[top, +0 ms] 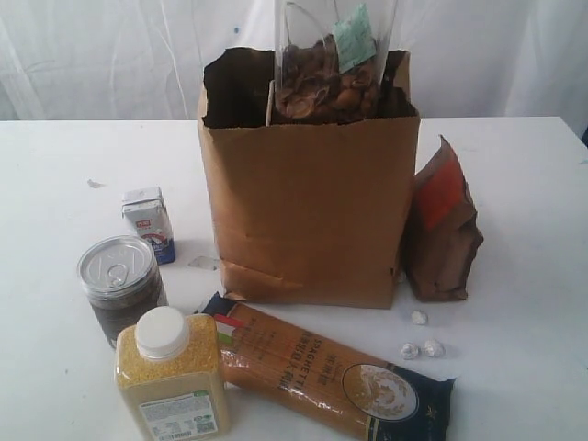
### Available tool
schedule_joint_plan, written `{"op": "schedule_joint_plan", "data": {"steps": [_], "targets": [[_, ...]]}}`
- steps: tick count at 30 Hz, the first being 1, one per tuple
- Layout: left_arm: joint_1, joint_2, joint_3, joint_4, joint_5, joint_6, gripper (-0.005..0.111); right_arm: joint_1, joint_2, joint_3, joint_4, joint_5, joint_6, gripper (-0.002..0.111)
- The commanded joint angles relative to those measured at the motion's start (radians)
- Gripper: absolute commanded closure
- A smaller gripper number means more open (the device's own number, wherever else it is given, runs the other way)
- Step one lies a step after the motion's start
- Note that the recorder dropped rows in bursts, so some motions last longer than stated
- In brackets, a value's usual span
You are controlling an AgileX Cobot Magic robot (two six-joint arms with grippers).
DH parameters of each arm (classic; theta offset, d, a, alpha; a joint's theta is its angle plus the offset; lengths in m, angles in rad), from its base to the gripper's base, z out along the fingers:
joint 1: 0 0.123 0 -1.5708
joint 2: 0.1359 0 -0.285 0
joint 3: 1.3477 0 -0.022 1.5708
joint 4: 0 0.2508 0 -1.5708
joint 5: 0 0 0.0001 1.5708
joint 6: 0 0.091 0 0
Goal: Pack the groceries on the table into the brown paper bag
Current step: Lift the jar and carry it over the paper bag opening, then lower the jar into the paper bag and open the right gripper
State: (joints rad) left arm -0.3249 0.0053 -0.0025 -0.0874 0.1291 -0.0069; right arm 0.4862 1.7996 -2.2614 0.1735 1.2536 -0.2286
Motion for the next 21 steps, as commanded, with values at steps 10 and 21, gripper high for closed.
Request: {"op": "schedule_joint_plan", "data": {"steps": [10,21], "targets": [[0.003,-0.005,0.003,-0.007,-0.003,0.002,0.107,0.024,0.054,-0.006,-0.035,-0.033,0.008,0.108],[0.003,-0.005,0.003,-0.007,-0.003,0.002,0.107,0.051,0.135,-0.003,-0.052,-0.033,0.031,0.108]]}}
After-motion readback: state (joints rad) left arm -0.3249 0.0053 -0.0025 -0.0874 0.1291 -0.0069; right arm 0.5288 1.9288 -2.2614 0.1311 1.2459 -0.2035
